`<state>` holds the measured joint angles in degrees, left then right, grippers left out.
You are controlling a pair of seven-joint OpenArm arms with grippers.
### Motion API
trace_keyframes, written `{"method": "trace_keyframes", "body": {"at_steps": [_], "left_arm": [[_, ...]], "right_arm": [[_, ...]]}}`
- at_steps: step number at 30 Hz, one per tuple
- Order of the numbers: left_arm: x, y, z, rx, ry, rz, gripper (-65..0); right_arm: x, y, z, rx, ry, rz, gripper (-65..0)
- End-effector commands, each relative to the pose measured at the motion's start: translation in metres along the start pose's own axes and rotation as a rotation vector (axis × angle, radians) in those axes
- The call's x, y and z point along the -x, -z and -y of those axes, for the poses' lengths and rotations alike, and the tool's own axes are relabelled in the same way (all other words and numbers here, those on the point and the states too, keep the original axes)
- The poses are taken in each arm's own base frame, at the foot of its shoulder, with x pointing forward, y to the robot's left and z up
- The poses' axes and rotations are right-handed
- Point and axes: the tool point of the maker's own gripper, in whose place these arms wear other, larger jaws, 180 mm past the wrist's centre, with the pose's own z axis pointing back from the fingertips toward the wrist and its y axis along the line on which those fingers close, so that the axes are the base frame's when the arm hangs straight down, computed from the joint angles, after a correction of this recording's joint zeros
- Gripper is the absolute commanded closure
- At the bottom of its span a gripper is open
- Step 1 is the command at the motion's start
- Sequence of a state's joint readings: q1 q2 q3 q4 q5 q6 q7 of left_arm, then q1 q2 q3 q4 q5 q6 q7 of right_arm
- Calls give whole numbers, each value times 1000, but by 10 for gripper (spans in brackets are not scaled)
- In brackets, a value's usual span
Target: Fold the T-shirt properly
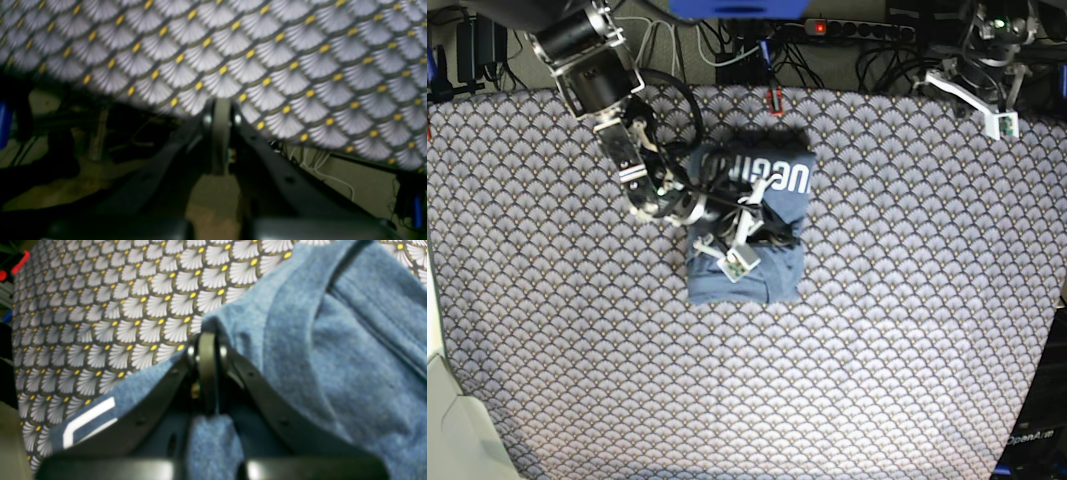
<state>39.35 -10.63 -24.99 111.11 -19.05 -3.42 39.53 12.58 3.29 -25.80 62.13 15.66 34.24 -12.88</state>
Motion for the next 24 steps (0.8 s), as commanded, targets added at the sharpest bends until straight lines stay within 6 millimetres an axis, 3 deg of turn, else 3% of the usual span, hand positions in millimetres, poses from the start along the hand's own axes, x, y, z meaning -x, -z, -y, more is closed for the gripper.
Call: {"method": "trace_keyframes", "body": {"at_steps": [1,3,6,10,15,19,24], "left_arm": [[-11,-3,-2,-2,15,40,0],[-6,-6,-10,-21,14,29,0],[-14,-11,-17,-43,10,54,0],[-17,-17,-16,-42,25,59,0],[-3,-21,-18,-41,41,20,0],[0,-19,-10,-2,98,0,0],[18,-21,3,60,181,-68,0]], "right_arm": [[-30,-4,1,-4,-40,72,0],[-39,-17,-5,-4,-86,93,0],[-61,-33,-24,-12,-160,121,0],[-63,-53,-45,-15,-215,99,0],[-51,-86,-52,78,-166,104,0],[-22,-111,-52,148,-105,58,0],[15,-147,-54,251,-8,-8,0]]}}
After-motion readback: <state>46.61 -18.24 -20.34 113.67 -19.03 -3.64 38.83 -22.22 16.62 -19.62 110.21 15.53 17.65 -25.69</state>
